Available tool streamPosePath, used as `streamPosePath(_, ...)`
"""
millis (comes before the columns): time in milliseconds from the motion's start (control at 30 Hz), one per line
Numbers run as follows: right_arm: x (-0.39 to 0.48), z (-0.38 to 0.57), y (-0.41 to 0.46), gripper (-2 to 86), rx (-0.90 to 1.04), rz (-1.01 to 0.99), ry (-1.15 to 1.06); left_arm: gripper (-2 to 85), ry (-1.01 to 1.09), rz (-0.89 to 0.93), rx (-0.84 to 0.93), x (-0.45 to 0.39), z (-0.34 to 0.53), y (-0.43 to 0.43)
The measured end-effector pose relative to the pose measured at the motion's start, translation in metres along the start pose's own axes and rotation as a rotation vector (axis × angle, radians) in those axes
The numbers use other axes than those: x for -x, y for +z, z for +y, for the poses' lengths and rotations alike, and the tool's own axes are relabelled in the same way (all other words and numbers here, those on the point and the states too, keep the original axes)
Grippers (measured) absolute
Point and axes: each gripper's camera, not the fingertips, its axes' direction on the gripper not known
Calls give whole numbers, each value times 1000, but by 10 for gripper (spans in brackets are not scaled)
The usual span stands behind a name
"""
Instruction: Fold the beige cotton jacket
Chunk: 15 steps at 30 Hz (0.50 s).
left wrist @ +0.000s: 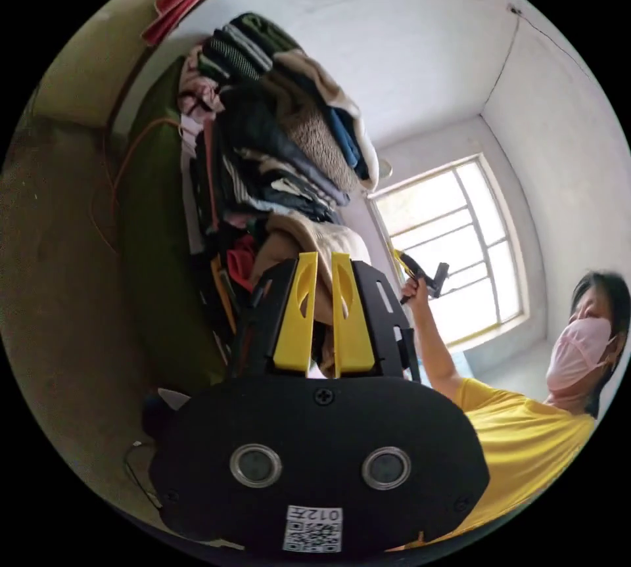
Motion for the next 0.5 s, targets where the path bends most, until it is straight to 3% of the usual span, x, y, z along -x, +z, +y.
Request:
streamPosePath(100,29,-5,31,10,26,-32,-72,11,210,-105,117,-46,-11,34)
streamPosePath(167,34,-9,69,6,69,-56,-42,8,306,-94,293,-67,-13,85)
streamPosePath(267,27,-6,120,2,190,1,46,6,265,-164,441,-53,-2,130)
streamPosePath(433,11,-3,90,1,85,-152,191,5,159,-113,416,-28,16,124)
streamPosePath(500,16,-1,60,3,39,-158,198,5,198,-182,354,-44,22,114)
